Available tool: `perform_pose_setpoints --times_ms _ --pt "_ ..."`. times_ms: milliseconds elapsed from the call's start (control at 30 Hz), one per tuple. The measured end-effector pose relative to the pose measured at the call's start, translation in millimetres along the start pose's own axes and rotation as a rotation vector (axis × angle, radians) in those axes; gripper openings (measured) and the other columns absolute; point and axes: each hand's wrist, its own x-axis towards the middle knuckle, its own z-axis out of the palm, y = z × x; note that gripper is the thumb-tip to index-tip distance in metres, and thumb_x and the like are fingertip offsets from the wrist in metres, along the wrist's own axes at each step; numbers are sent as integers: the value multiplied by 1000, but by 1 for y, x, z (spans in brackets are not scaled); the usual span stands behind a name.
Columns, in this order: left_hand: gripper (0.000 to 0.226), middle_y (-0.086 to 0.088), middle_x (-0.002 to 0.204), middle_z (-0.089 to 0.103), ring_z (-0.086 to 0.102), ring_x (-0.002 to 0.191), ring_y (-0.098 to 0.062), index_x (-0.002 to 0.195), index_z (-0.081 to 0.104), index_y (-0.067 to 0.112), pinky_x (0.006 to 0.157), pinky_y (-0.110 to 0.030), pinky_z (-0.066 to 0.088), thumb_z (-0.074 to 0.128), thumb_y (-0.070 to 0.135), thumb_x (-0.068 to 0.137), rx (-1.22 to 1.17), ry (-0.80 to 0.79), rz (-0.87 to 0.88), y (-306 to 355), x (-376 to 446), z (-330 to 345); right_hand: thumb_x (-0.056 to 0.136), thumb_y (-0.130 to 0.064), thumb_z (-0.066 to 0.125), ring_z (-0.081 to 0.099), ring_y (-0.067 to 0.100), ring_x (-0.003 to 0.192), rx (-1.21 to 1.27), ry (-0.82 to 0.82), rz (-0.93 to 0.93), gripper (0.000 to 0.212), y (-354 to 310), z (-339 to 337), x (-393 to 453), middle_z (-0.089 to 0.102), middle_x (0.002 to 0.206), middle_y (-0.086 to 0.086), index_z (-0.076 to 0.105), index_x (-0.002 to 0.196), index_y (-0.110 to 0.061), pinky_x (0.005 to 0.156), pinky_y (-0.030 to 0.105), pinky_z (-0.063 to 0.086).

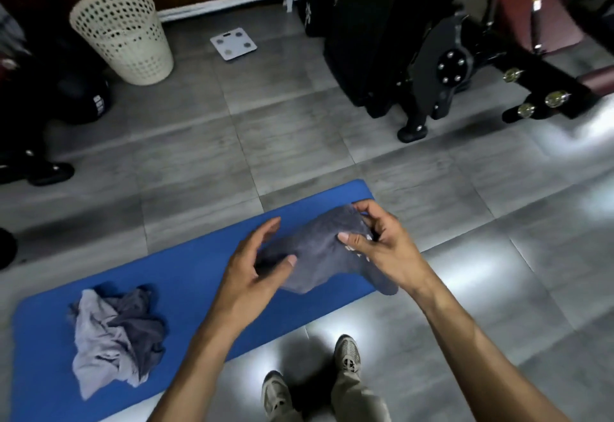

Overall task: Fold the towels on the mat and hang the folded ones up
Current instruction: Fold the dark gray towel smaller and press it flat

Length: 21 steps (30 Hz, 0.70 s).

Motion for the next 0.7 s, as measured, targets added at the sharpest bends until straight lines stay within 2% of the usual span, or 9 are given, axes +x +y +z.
perform_pose_setpoints --times_ms 67,167,200,300,400,533,600,700 --pt "56 15 129 57 50 121 3 133 50 34 95 -9 40 68 34 80 -24 35 45 18 12 -13 83 -18 72 69 16 84 32 55 -29 29 -20 -10 1 72 91 1 60 109 -13 74 27 53" --pt "44 12 124 60 53 115 3 130 53 32 88 -2 37 65 20 90 13 77 55 42 43 -22 86 -9 69 67 15 83 60 112 -79 26 -41 -32 11 71 92 4 62 111 -8 70 23 51" --pt "41 13 123 60 53 113 4 129 53 32 91 -6 39 63 18 92 27 81 52 50 58 -24 86 -8 69 67 15 85 59 128 -94 27 -48 -41 20 72 94 5 62 112 -8 71 22 51" --pt "38 17 118 61 55 105 6 127 53 33 105 -31 42 61 17 93 56 94 43 67 107 -23 86 -5 67 68 9 90 88 156 -121 26 -65 -73 50 73 96 -3 65 112 -8 75 18 51" --pt "43 15 114 61 57 108 -5 128 53 31 106 -42 41 61 9 91 99 130 10 83 159 -19 89 -5 65 68 6 94 29 135 -166 25 -83 -109 91 73 98 -8 66 111 -17 79 19 51" --pt "46 7 115 62 56 109 -9 130 54 27 106 -40 42 63 6 90 122 152 -4 112 229 -10 92 -9 63 67 14 104 -66 107 -222 28 -99 -161 158 72 108 -4 64 120 -15 88 29 52" --pt "48 5 116 62 56 108 -10 131 54 25 106 -40 42 64 5 89 112 166 3 125 264 -4 92 -5 63 67 17 97 -1 115 -225 28 -111 -183 195 71 104 0 58 119 -12 85 29 52" --pt "49 5 117 63 57 110 -10 127 55 31 105 -41 43 64 3 88 111 145 17 146 318 3 92 1 61 61 24 79 87 127 -252 21 -132 -208 252 62 87 20 47 107 -2 73 35 51"
